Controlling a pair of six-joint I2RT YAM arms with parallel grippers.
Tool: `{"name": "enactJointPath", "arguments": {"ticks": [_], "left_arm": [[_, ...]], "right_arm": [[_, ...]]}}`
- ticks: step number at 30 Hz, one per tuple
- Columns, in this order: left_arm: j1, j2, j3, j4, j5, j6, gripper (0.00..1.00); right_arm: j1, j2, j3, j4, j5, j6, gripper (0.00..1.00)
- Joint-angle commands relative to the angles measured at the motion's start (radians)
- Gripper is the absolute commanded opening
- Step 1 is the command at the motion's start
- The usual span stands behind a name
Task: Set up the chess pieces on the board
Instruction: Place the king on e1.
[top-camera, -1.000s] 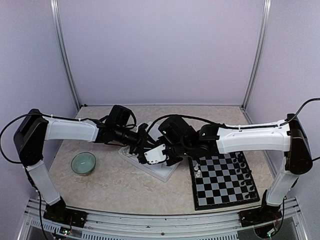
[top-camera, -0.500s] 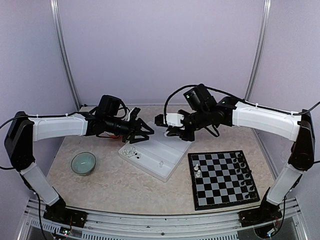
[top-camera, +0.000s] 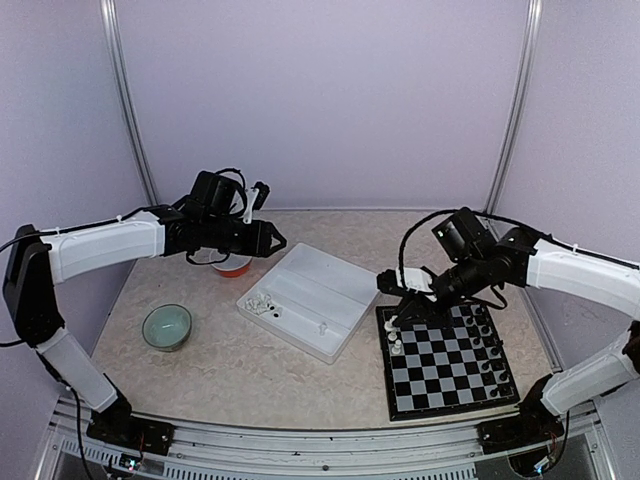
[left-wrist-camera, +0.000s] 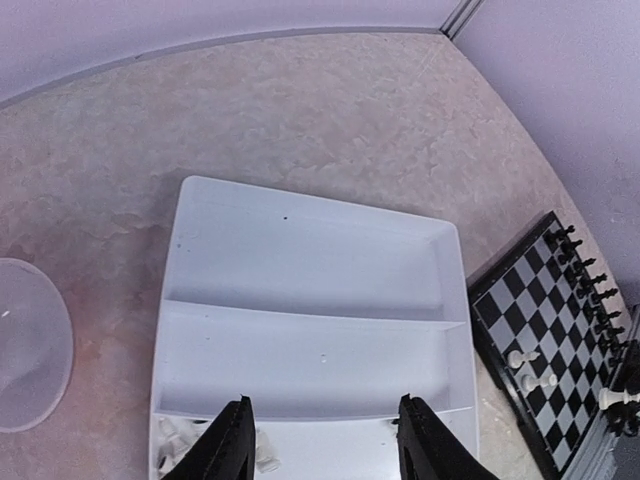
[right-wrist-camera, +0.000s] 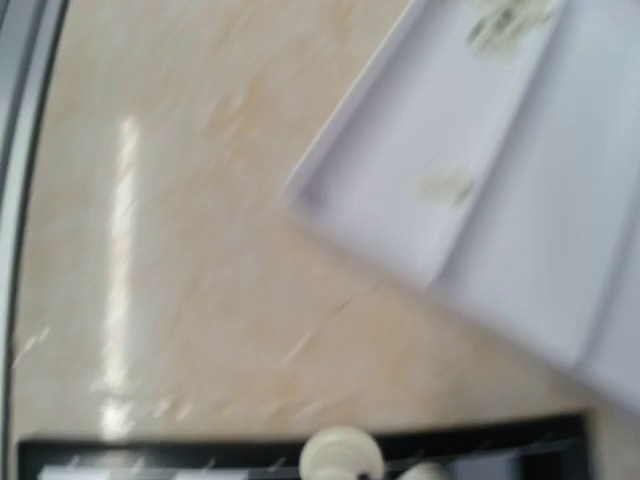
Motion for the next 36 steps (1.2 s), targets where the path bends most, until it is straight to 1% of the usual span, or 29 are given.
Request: {"name": "enactJointPath", "arguments": {"ticks": [1,9,16,18,36], "left_arm": [[0.016,-0.068,-0.068,0.044,-0.078,0.121,0.49],[0.021,-0.084,-0.084,0.042,-0.077,0.116,0.49],[0.021,-0.090,-0.095,0.043,-0.087,0.119,0.49],[0.021,-0.087,-0.095,0.045,-0.087,0.119,0.49],[0.020,-0.068,-0.091,0.034,-0.060,0.111,0.49]], "right_arm": [[-0.009,-0.026,-0.098,-0.040,0.009,-0.037,0.00],[-0.005,-0.010,-0.188,0.028,0.032,-0.037,0.00],[0.005,-0.011,-0.251,0.109,0.087,-0.024,0.01],[0.007,-0.007,-0.262,0.138,0.123,-0.017,0.01],[0.030,0.073,-0.259,0.165,0.121,-0.009,0.04]]}}
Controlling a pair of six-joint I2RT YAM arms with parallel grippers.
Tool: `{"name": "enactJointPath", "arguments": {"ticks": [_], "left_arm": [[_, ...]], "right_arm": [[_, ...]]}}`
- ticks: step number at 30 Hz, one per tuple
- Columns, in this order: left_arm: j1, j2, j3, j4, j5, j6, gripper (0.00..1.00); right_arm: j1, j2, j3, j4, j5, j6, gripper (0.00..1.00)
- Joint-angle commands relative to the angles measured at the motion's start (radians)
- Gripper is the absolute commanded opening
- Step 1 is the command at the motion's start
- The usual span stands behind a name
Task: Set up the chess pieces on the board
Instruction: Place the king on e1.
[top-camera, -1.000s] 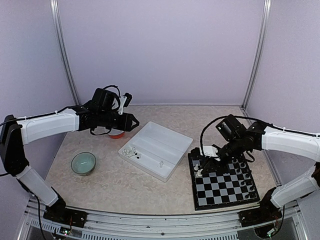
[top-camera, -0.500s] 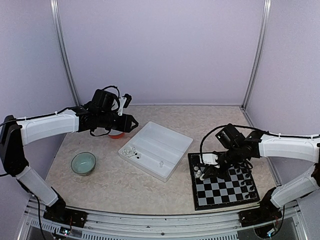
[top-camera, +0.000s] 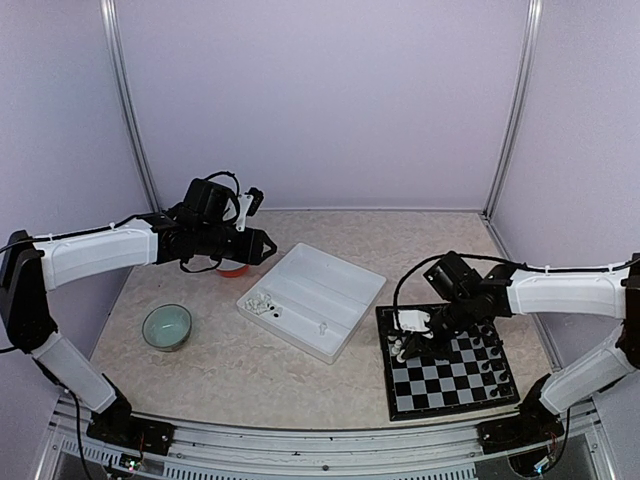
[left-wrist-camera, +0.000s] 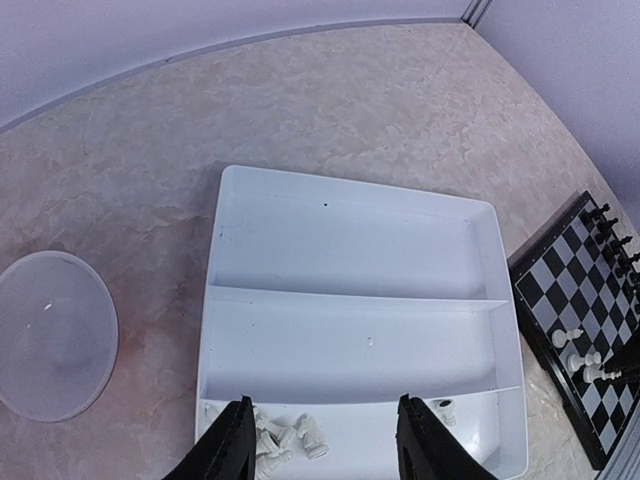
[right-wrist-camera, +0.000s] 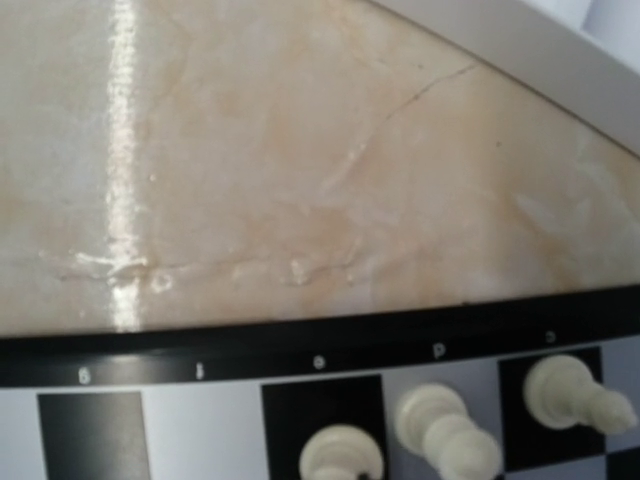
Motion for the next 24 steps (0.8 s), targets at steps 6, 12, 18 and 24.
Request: {"name": "enactJointPath", "arguments": {"ticks": [6,12,18,24], "left_arm": [[0.005,-0.006,-0.001,0.011,0.020,0.006,0.49],[0.001,0.000,0.001,0.006,0.023,0.007,0.49],[-0.008,0.011,0.006,-0.001,0.025,0.010,0.49],[-0.017,0.021,0.011,-0.010,0.024,0.014,0.49]], "right_arm": [[0.018,0.035,0.012,0.012,-0.021,0.012,0.04],[0.022,0.049,0.015,0.013,-0.027,0.015,0.05],[0.024,0.056,0.016,0.017,-0.020,0.017,0.10],[0.027,0.059,0.016,0.013,-0.017,0.019,0.17]]}}
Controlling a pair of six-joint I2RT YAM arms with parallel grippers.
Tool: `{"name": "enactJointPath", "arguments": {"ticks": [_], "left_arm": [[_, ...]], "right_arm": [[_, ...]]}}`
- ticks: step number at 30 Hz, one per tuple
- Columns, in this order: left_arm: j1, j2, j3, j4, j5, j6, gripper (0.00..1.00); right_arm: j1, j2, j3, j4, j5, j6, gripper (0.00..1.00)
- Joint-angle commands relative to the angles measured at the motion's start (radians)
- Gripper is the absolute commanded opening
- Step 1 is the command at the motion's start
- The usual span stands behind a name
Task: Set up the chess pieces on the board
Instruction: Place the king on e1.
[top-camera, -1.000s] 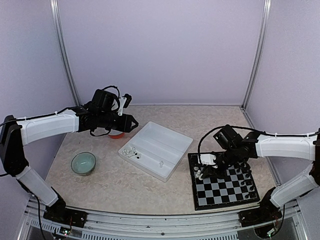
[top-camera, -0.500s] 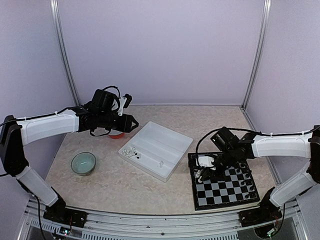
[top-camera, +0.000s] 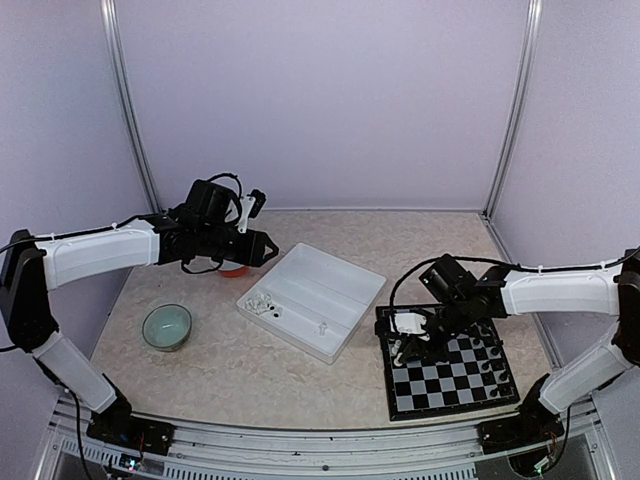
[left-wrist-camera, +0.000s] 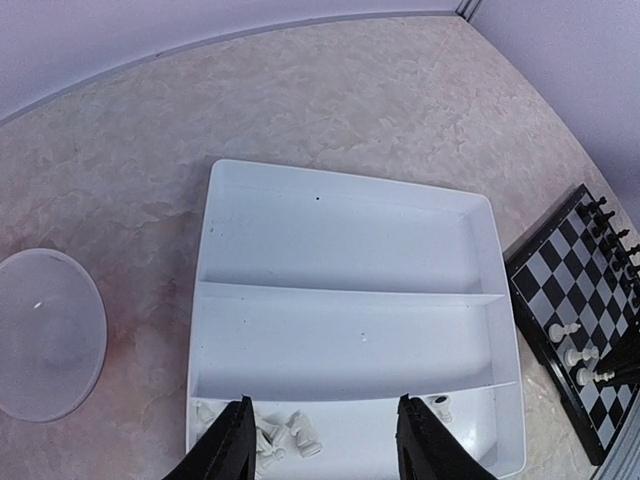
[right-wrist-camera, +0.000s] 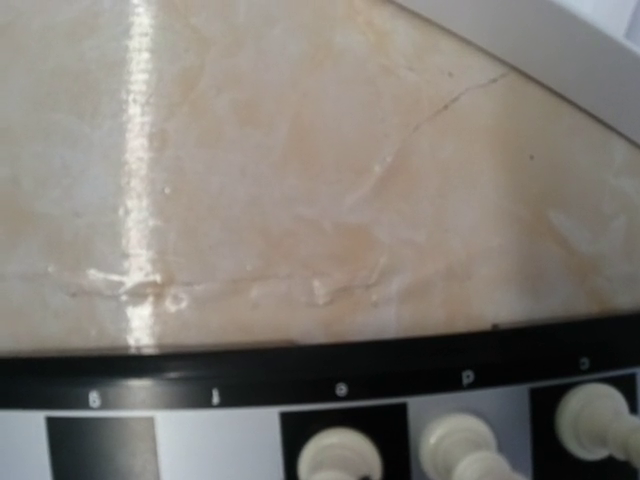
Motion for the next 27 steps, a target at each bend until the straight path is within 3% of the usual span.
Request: {"name": "enactJointPath", "arguments": {"ticks": [1,13,20,27], "left_arm": [[-0.011,0.015,0.012,-0.010,0.012,0.014,0.49],[-0.025,0.019,0.008,-0.023,-0.034,0.013,0.49],[-0.156,0.058,0.082,-0.237,-0.344,-0.050,0.49],[-0.158,0.125,0.059,-0.325,-0.280,-0.093,0.46]], "right_arm": [[0.012,0.017,0.016,-0.007,0.002,0.008,0.18],[0.013,-0.030,0.084,-0.085,0.011,0.012,0.29],[0.005,-0.101,0.181,-0.165,0.062,-0.015,0.31],[-0.008,-0.060,0.266,-0.125,0.066,-0.010,0.31]]}}
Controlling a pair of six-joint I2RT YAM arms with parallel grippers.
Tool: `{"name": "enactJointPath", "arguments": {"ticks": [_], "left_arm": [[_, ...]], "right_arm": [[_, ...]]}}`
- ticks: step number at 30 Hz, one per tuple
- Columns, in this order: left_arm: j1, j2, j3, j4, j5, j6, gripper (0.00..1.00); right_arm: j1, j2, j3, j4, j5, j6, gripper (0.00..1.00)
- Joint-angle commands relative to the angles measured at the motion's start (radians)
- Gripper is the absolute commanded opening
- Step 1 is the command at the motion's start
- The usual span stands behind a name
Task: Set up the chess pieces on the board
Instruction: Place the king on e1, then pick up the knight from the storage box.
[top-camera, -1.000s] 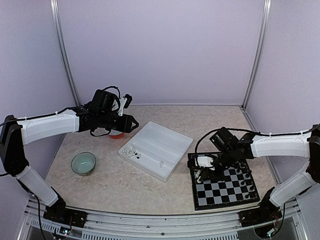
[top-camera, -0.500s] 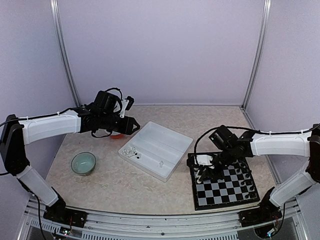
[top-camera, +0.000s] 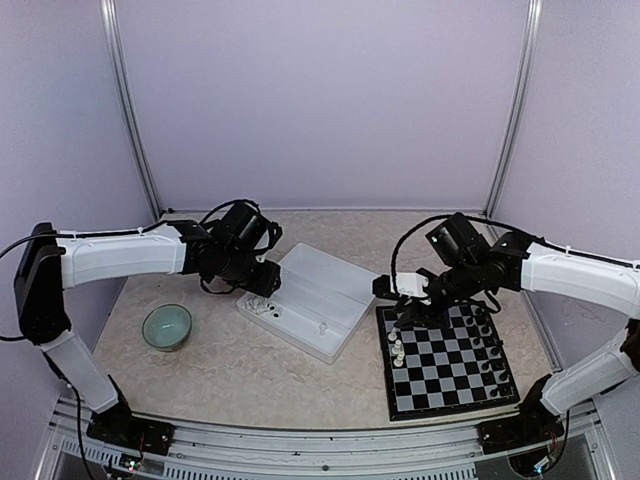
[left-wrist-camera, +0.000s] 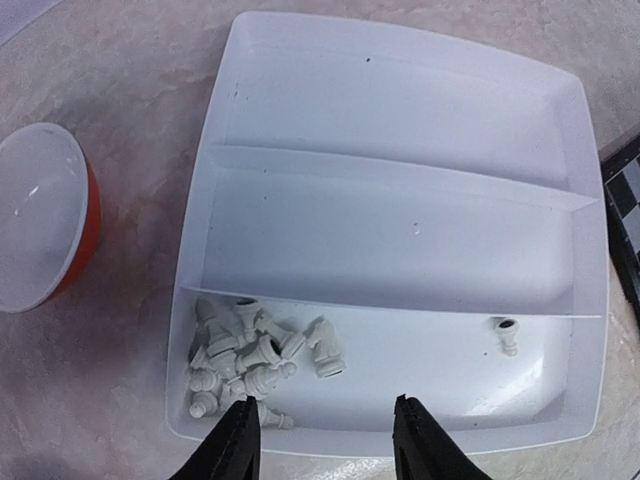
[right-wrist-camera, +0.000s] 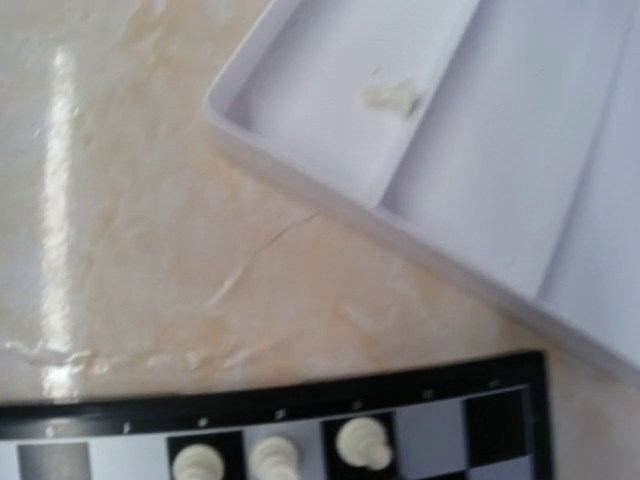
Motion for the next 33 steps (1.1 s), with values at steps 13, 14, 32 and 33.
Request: {"name": "enactJointPath", "arguments": {"ticks": [13,14,32,33], "left_arm": [[-0.008,0.224,0.132,-0.203,0.069,-0.022,0.37],[-0.008,0.241,0.137,-0.205,0.066,-0.028,0.38],[0.010,0.375,0.204,-0.214,0.034,-0.037,0.37],[0.011,0.379,0.207,-0.211,0.035,-0.036,0.37]], "right_arm": [[-0.007,0.070,0.062,0.071,-0.010,-0.007,0.30],[-0.006,0.072,0.060,0.072,-0.012,-0.007,0.30],[-0.006,0.091,0.039,0.095,-0.015,-0.007,0.29],[-0.007,0.093,0.039,0.097,-0.017,-0.008,0.30]]}}
